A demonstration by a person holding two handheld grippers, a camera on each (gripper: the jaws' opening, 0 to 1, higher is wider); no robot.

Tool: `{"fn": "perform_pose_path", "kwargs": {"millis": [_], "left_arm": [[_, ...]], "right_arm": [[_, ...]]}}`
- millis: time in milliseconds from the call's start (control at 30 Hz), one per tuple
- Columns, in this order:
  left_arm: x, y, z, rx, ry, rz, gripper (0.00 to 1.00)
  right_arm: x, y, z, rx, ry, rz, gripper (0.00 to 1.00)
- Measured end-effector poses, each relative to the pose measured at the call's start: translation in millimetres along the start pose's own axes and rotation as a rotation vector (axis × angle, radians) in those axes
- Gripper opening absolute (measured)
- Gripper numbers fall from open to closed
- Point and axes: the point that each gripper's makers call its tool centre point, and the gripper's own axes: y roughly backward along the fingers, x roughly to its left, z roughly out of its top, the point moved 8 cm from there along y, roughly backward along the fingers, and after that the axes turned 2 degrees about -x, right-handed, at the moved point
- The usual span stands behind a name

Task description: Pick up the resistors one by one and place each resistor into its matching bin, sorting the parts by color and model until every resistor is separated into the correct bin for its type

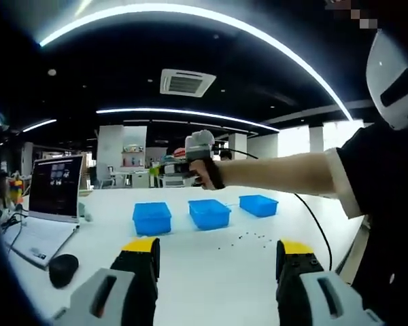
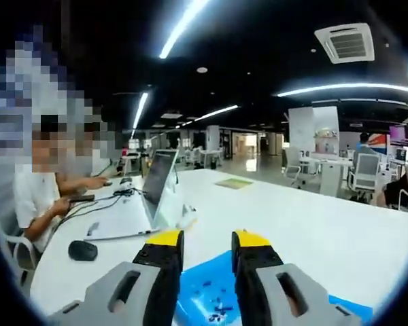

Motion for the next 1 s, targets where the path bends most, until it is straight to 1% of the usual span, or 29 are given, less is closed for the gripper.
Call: {"fn": "perform_pose_path", "kwargs": {"millis": [67,233,267,333,367,467,500,533,567,667,700,733,800,900,1000], "left_arm": [[-2.4,-3.5,-0.3,-0.002,0.001,-0.012,0.70],[-6.8,-13.7,-1.7,-0.017,0.010,-0.046,0.70],[-7.6,-16.4,-2.7,-0.019,0.014,-0.056,0.70],[-9.4,-23.0,-5.5,-0.021,0.020,-0.075,0.70],[-10.3,-25.7,-6.8,-0.019,0.021,-0.085,0.70],[-11.8,-32.4,-9.0,-0.021,0.028,-0.106,0.70],[-12.2,-34.6,-9.7,-0.022,0.031,-0.113,0.70],[-12.4,-36.7,-10.1,-0.021,0.033,-0.119,0.70],[-12.6,-38.4,-10.5,-0.020,0.031,-0.123,0.70],[-12.2,-42.6,-10.7,-0.018,0.033,-0.137,0.70],[-11.8,-43.7,-10.9,-0.016,0.031,-0.140,0.70],[-11.4,-45.0,-11.0,-0.013,0.029,-0.144,0.70],[-10.8,-46.6,-11.0,-0.011,0.029,-0.148,0.70],[-10.5,-48.9,-10.9,-0.010,0.027,-0.154,0.70],[-11.0,-51.0,-10.6,-0.008,0.027,-0.159,0.70]], "right_arm": [[-2.2,17.4,1.2,-0.015,0.012,0.001,0.32],[-12.5,85.3,-9.2,-0.045,0.016,-0.010,0.33],[-13.8,95.4,-11.5,-0.050,0.015,-0.013,0.33],[-16.8,127.8,-18.6,-0.059,0.015,-0.030,0.33],[-17.9,145.4,-21.8,-0.074,0.013,-0.044,0.33],[-15.1,197.0,-33.8,-0.089,0.015,-0.074,0.32],[-12.5,214.1,-38.3,-0.091,0.016,-0.081,0.32],[-8.1,236.7,-44.6,-0.095,0.021,-0.096,0.32],[-4.2,253.0,-49.2,-0.096,0.022,-0.104,0.32],[10.5,299.3,-64.5,-0.098,0.031,-0.142,0.32],[14.0,308.7,-68.3,-0.097,0.028,-0.152,0.32],[21.3,327.2,-76.2,-0.098,0.010,-0.175,0.32],[32.6,352.0,-86.5,-0.108,-0.020,-0.209,0.32],[47.2,380.0,-98.3,-0.115,-0.053,-0.264,0.32],[62.4,405.6,-107.2,-0.113,-0.068,-0.318,0.32]]}}
